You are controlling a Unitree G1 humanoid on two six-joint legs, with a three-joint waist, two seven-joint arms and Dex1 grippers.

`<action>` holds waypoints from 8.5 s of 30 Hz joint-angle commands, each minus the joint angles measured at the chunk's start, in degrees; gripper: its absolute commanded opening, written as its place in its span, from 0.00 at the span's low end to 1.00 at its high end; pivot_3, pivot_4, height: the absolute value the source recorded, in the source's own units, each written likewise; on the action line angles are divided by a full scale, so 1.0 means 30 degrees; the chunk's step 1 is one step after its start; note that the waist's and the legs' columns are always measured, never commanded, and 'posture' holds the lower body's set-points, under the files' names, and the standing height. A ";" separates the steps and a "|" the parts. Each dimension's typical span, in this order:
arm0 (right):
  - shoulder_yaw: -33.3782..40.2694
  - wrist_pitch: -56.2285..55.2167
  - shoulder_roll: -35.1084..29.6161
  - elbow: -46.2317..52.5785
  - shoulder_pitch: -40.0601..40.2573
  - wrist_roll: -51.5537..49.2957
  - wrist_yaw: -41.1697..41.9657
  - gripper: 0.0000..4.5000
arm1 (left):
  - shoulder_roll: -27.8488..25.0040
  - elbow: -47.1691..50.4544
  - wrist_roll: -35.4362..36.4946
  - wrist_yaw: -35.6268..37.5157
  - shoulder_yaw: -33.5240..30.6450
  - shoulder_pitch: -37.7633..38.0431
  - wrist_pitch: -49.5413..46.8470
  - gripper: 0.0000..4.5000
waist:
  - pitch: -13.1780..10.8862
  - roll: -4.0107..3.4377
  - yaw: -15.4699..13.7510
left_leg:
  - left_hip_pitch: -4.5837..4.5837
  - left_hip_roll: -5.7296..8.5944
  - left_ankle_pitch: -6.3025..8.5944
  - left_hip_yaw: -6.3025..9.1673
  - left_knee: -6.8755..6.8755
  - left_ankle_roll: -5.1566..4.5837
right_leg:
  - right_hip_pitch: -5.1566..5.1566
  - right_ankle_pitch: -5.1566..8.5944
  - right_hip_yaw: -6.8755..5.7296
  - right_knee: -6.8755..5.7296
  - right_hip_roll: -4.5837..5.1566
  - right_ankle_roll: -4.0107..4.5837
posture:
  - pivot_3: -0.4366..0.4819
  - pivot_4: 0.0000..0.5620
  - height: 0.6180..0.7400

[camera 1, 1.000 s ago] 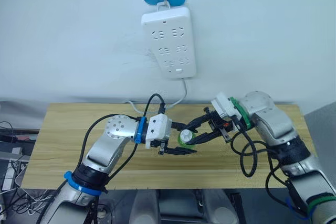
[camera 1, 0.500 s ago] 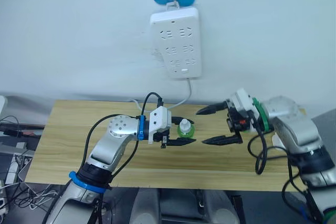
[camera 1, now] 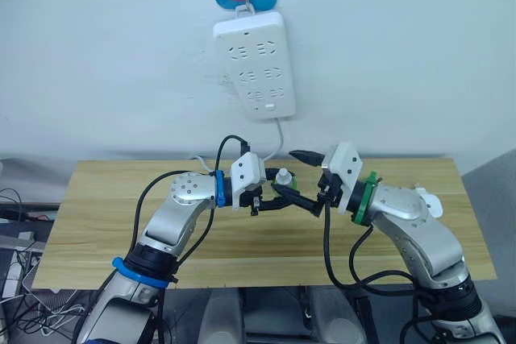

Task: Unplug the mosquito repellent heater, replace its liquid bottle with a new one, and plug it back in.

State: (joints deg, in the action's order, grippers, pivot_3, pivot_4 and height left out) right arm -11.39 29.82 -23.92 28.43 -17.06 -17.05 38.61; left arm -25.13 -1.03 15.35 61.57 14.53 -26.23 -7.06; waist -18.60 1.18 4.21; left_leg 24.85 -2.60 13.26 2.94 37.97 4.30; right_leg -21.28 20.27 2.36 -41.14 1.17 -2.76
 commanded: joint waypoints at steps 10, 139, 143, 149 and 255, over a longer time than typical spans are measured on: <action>-0.0264 -0.0798 0.0080 0.0536 0.1518 0.0052 -0.0396 0.62 | 0.0208 0.0420 0.0172 0.0087 -0.0362 -0.0317 0.0319 0.51 | 0.0029 -0.0001 0.0150 | 0.0001 -0.0004 0.0001 -0.0005 -0.0006 -0.0003 | -0.0001 0.0000 0.0008 0.0000 -0.0003 0.0000 | 0.37 0.45 1.00; -0.0693 -0.1832 0.0439 -0.2374 -0.1774 -0.0292 0.0712 0.99 | -0.0246 0.0313 0.0298 0.1503 -0.0592 0.0098 0.0377 0.51 | 0.0612 -0.0001 0.0170 | -0.0010 -0.0006 -0.0006 0.0006 -0.0009 -0.0025 | 0.0019 -0.0017 0.0014 0.0030 -0.0021 0.0044 | 0.33 0.41 1.00; -0.0184 -0.2541 -0.0156 -0.2985 -0.1728 0.0122 0.1196 0.99 | -0.0203 0.0208 0.0296 0.1465 -0.0593 0.0036 0.0391 0.51 | 0.0613 -0.0003 0.0245 | -0.0004 -0.0010 -0.0006 -0.0002 -0.0011 -0.0026 | 0.0011 -0.0017 0.0018 0.0034 -0.0019 0.0045 | 0.32 0.41 1.00; 0.2398 -0.1107 -0.1964 -0.1806 -0.0972 -0.2524 0.2565 0.99 | -0.0255 0.0204 0.0316 0.1447 -0.0653 0.0145 0.0419 0.51 | 0.0613 -0.0004 0.0238 | -0.0006 -0.0012 -0.0004 -0.0002 -0.0009 -0.0029 | 0.0015 -0.0017 0.0018 0.0027 -0.0025 0.0045 | 0.32 0.42 1.00; 0.3148 -1.0368 0.2820 -0.7830 0.4567 0.2522 -0.4748 1.00 | -0.2054 0.3637 0.0840 0.0501 -0.1373 0.3606 -0.1413 0.51 | 0.0560 -0.0112 0.0190 | -0.0030 -0.0024 0.0035 -0.0037 -0.0071 -0.0097 | 0.0001 -0.0015 0.0075 0.0020 -0.0038 0.0043 | 0.37 0.56 1.00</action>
State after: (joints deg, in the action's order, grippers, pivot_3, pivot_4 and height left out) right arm -1.34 -3.30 -14.52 -1.24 -3.83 -7.04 21.43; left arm -31.34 8.63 16.87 62.98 10.83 -15.42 -12.05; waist -16.93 0.84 4.77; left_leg 24.76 -2.68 13.36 2.83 37.75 4.01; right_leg -21.28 20.22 2.59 -41.05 1.06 -2.63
